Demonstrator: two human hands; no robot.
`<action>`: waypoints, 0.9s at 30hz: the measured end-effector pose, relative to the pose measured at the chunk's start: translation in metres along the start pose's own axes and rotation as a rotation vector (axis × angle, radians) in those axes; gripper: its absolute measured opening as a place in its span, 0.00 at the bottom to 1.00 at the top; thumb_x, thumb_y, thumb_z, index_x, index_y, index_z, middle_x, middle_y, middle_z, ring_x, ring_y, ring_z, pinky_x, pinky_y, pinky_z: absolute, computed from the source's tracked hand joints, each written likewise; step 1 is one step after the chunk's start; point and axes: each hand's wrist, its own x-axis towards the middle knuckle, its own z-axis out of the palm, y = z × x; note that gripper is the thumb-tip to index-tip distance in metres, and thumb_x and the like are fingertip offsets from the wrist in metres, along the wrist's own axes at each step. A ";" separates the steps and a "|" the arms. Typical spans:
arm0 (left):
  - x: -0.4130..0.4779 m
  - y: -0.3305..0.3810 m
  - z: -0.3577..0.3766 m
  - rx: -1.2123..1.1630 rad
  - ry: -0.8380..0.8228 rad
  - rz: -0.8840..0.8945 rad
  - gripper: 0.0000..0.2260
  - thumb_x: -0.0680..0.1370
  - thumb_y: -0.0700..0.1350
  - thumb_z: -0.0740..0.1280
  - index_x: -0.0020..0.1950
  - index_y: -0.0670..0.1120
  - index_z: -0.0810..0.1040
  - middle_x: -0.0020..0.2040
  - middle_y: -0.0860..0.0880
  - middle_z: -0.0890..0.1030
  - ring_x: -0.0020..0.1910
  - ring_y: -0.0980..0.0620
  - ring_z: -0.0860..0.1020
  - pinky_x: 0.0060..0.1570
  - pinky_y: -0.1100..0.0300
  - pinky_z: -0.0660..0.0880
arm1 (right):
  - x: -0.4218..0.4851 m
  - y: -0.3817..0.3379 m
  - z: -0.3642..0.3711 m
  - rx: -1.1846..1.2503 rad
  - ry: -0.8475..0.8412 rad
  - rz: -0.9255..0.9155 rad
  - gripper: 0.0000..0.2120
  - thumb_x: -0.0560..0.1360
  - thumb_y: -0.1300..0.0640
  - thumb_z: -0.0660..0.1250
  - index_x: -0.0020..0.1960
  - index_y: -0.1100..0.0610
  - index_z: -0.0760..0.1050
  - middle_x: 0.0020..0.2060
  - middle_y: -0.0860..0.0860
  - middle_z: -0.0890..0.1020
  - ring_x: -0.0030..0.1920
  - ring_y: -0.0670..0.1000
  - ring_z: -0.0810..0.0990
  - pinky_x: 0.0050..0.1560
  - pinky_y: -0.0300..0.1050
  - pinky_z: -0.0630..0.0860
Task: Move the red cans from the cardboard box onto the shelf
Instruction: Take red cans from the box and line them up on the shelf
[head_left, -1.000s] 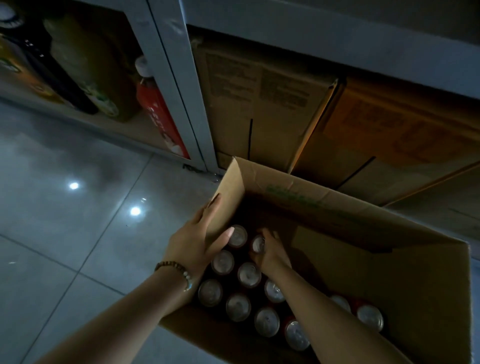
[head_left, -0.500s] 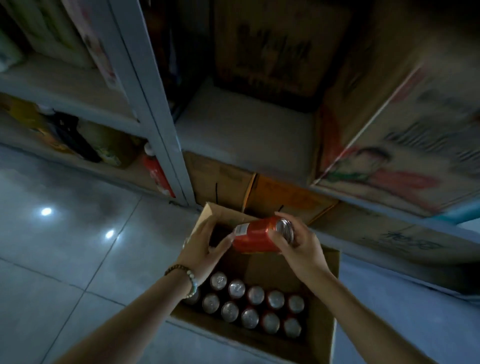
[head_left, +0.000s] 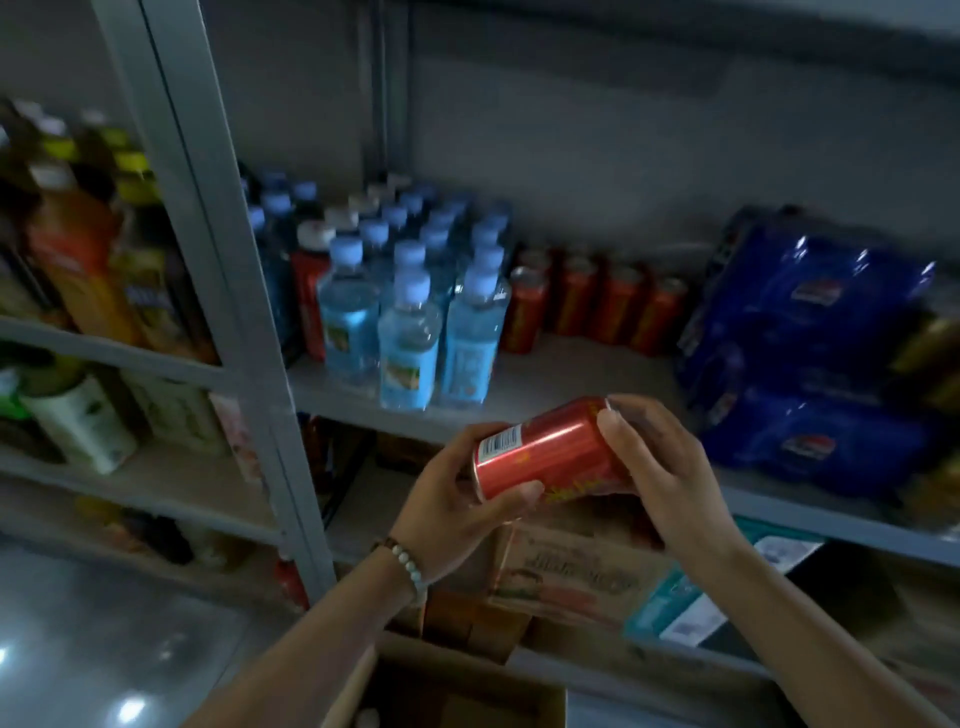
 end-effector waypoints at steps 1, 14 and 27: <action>0.008 0.015 0.006 -0.033 -0.001 0.024 0.27 0.62 0.56 0.73 0.58 0.51 0.72 0.54 0.48 0.78 0.49 0.51 0.81 0.40 0.60 0.80 | 0.003 -0.017 -0.009 0.014 -0.022 -0.011 0.19 0.67 0.45 0.63 0.56 0.52 0.75 0.51 0.50 0.79 0.46 0.40 0.81 0.38 0.33 0.78; 0.100 0.026 0.054 0.352 0.115 0.118 0.30 0.66 0.75 0.54 0.54 0.56 0.75 0.47 0.57 0.81 0.47 0.59 0.80 0.45 0.58 0.78 | 0.062 -0.040 -0.067 -0.085 0.122 0.007 0.25 0.66 0.49 0.74 0.60 0.49 0.71 0.51 0.44 0.79 0.50 0.41 0.79 0.44 0.31 0.76; 0.159 -0.064 0.032 1.137 -0.028 0.052 0.39 0.70 0.70 0.35 0.69 0.54 0.67 0.68 0.54 0.69 0.67 0.55 0.67 0.65 0.61 0.65 | 0.189 0.053 -0.071 -0.152 0.109 0.102 0.31 0.63 0.53 0.78 0.62 0.50 0.70 0.55 0.44 0.76 0.57 0.44 0.75 0.56 0.42 0.72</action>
